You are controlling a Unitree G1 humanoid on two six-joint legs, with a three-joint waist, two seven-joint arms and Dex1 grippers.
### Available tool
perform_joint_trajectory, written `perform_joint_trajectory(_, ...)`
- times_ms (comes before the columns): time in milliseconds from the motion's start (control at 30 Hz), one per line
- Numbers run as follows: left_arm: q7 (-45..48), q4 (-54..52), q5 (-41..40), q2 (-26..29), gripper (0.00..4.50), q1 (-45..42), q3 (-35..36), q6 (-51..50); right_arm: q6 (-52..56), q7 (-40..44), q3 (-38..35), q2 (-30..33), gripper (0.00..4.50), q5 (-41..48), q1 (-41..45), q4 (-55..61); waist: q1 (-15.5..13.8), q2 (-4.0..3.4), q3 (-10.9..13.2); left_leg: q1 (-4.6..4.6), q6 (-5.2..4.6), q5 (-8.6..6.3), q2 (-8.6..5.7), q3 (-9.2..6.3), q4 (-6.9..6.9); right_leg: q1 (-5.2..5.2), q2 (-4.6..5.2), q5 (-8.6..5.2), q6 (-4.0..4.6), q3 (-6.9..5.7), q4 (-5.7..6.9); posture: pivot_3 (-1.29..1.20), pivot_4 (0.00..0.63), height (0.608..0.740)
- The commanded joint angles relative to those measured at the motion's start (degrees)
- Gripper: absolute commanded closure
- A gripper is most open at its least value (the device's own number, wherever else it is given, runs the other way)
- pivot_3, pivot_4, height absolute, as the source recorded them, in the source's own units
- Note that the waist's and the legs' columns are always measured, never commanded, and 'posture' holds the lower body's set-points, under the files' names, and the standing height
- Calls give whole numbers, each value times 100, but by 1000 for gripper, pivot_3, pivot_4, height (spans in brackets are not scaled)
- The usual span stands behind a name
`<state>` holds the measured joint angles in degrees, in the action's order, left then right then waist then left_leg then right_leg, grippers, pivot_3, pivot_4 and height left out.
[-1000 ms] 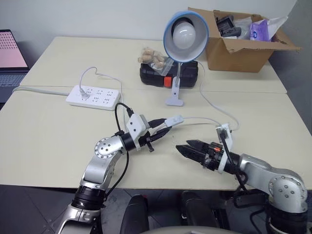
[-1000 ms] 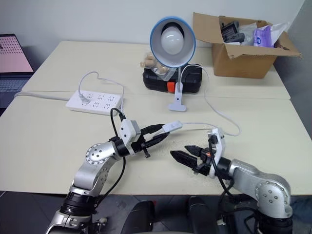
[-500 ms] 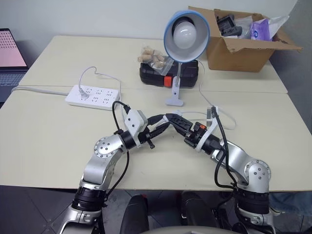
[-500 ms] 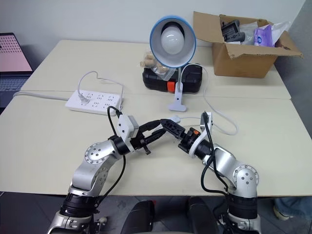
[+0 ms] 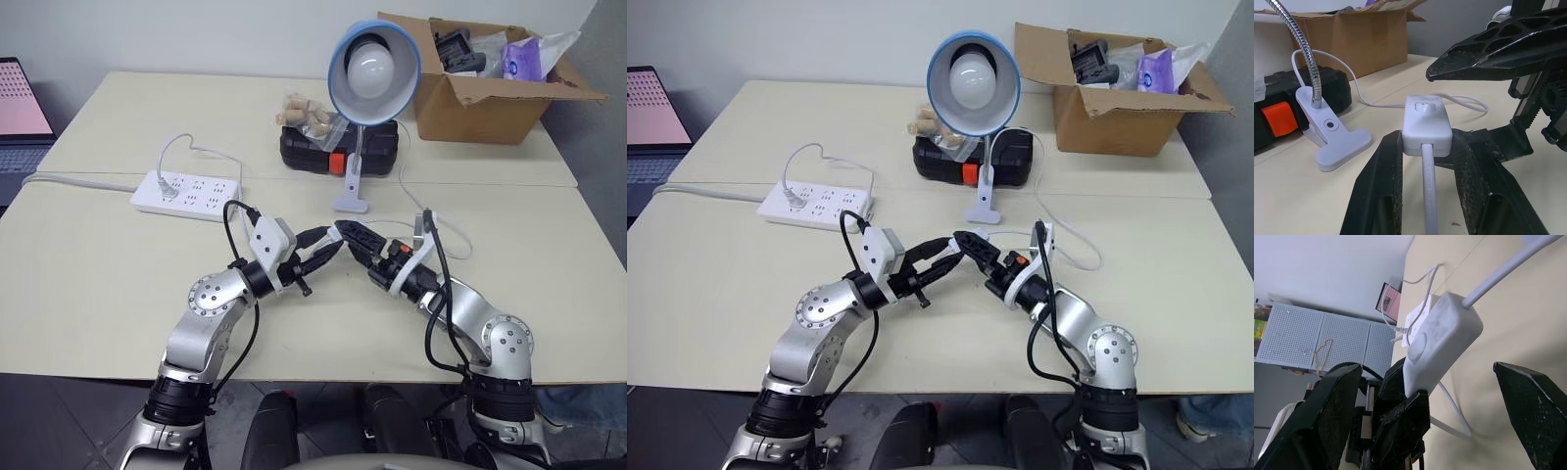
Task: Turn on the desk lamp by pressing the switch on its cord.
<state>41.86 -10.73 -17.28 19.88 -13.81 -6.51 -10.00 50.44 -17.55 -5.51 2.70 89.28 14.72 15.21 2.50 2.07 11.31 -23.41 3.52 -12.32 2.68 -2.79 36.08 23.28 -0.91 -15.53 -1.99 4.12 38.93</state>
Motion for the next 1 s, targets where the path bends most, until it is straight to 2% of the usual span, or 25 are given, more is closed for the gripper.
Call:
perform_joint_trajectory(33, -25, -270, -82, -37, 3406, 19, 13, 18, -119, 111, 8, -24, 0, 207, 52, 106, 0, 0, 0, 0, 0, 0, 0, 0, 0, 0, 0, 0, 0, 0, 0, 0, 150, 740)
perform_joint_trajectory(167, -32, -291, -76, -38, 3406, 37, 3, 17, -149, 131, 19, -30, 0, 213, 41, 99, 0, 0, 0, 0, 0, 0, 0, 0, 0, 0, 0, 0, 1, 0, -1, 0, 150, 740)
perform_joint_trajectory(200, -34, -298, -79, -38, 3406, 42, 4, 11, -163, 127, 21, -41, 360, 221, 38, 89, 0, 0, 0, 0, 0, 0, 0, 0, -1, 0, 0, 0, 1, 0, -1, 0, 150, 740)
perform_joint_trajectory(567, -40, -335, -79, -41, 3406, 44, -9, -43, -60, 268, 166, 118, 2637, 128, -57, 98, 2, 0, 0, 0, 0, 0, 0, 0, -1, 1, 0, -1, 1, 0, -1, 0, 150, 740)
perform_joint_trajectory(733, -23, -348, -67, -32, 3406, 56, -36, -29, -140, 273, 170, 109, 3847, 165, -54, 108, 3, 0, 0, 0, 0, 0, 0, 0, -1, 1, 0, -1, 1, 0, -1, 0, 150, 740)
perform_joint_trajectory(800, -21, -345, -60, -27, 3406, 66, -44, -18, -153, 292, 175, 122, 4084, 179, -56, 109, 4, 0, 0, 0, 0, 0, 0, 0, -1, 1, 0, -1, 1, 0, -1, 0, 150, 740)
perform_joint_trajectory(1000, -47, -343, -60, -37, 3406, 67, -36, -29, -168, 370, 170, 157, 4104, 226, -69, 116, 4, -1, 0, 0, 0, 0, 0, 0, -1, 1, 0, -1, 2, 0, -1, 0, 150, 740)
